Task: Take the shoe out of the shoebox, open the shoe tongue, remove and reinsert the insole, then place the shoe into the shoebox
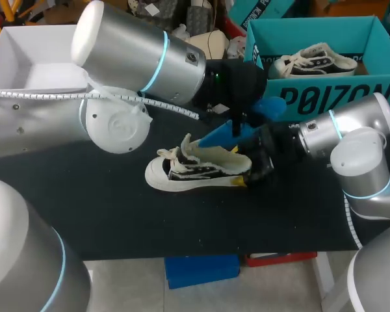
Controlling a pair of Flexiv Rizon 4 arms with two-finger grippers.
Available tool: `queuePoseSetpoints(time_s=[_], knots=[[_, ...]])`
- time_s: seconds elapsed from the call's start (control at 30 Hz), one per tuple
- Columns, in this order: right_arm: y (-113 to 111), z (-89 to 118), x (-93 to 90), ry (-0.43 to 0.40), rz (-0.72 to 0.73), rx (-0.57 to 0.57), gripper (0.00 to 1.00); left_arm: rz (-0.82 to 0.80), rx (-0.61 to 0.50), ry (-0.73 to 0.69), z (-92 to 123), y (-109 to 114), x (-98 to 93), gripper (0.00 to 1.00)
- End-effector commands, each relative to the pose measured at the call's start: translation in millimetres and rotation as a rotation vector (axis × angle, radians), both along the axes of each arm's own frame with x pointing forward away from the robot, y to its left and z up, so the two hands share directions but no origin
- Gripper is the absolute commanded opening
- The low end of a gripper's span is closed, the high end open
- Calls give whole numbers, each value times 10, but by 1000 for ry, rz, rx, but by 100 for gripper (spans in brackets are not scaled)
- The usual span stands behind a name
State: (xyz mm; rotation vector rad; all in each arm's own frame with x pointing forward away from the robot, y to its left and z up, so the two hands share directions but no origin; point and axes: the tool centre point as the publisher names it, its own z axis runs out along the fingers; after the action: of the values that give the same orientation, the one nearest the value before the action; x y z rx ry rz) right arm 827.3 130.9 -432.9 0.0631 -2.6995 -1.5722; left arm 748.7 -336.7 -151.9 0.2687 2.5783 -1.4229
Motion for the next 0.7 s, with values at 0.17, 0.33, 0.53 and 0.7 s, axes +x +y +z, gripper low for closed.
queuePoseSetpoints(time_s=[0.17, 0.33, 0.53, 0.7], knots=[[-6, -19, 7, 1, 0, -2, 0, 128, -81, 127, 67, 261, -119, 0], [-6, -19, 7, 1, 0, -2, 0, 168, -191, 232, 332, 280, -200, 0], [-6, -19, 7, 1, 0, -2, 0, 148, -273, 286, 566, 354, -218, 0], [-6, -19, 7, 1, 0, -2, 0, 146, -300, 333, 579, 382, -205, 0]])
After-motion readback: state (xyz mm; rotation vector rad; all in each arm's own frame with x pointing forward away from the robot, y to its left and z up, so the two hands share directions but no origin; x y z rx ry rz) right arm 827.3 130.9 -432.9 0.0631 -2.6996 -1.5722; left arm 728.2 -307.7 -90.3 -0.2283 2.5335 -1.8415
